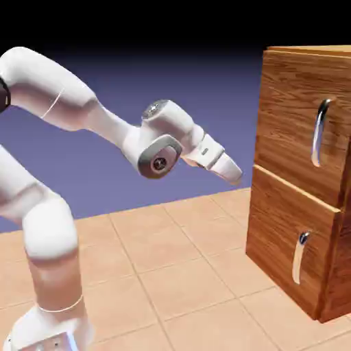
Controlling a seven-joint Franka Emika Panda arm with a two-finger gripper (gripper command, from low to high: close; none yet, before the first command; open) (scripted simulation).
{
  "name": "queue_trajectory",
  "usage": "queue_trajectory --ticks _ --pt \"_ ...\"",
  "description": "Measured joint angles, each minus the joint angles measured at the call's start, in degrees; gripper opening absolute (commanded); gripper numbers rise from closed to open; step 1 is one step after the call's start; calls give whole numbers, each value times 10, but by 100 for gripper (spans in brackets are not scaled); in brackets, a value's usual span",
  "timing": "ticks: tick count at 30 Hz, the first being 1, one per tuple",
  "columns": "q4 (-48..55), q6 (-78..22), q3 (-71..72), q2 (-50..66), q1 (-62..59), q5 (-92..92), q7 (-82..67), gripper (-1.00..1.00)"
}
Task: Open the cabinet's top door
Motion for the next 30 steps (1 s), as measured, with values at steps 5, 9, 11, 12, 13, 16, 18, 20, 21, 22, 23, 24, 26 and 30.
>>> queue_trajectory --ticks 5,9,11,12,13,16,18,20,21,22,23,24,26,30 --pt "30 -1 -53 -17 48 -125 -47 100" --pt "53 -3 -95 -31 86 -224 -85 100" --pt "65 -3 -116 -38 105 -274 -103 100" --pt "71 -4 -127 -41 114 -299 -113 100" --pt "77 -4 -137 -45 124 -324 -122 100" --pt "95 -5 -169 -55 152 -399 -150 100" --pt "106 -5 -190 -62 171 -449 -169 100" --pt "118 -6 -211 -69 190 -498 -188 100" --pt "124 -6 -222 -72 200 -523 -197 100" --pt "130 -7 -232 -76 209 -548 -207 100" --pt "136 -7 -243 -79 219 -573 -216 100" --pt "142 -7 -253 -83 228 -598 -226 100" --pt "154 -8 -274 -90 247 -648 -244 100" --pt "177 -9 -317 -104 285 -748 -282 100"
